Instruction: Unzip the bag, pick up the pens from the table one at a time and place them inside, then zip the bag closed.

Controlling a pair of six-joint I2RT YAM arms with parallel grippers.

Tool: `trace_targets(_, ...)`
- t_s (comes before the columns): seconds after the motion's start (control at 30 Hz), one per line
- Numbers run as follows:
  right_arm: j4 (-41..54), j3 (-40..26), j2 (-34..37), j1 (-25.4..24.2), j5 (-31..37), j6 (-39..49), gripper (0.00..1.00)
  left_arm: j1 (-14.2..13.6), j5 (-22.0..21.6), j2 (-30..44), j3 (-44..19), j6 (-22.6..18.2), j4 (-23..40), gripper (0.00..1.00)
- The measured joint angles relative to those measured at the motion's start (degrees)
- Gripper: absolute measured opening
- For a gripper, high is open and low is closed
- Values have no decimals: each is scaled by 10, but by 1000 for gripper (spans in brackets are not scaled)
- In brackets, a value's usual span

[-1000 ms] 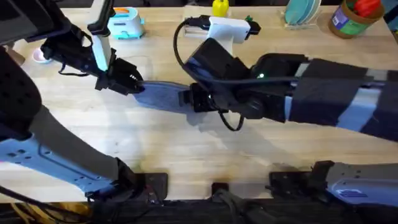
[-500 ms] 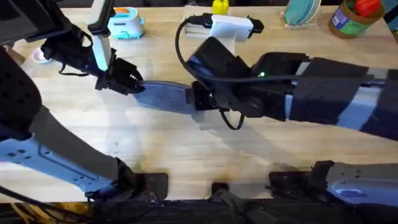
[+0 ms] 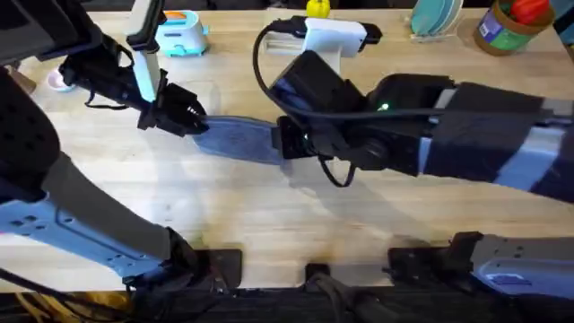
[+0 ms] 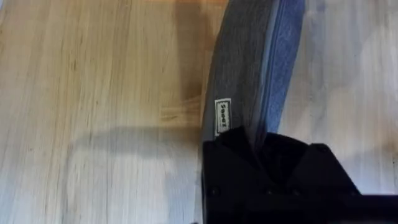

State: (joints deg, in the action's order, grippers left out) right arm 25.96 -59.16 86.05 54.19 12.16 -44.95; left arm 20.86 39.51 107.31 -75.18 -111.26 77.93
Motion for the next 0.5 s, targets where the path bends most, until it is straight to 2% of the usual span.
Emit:
trace_targets(0.23,-2,0,-45,0,-4,0,34,0,0,0,0,0,0,43)
trace_targets(0.5,-2,0,-50,0,-10,0,29,-1,1,0,0,0,1,42)
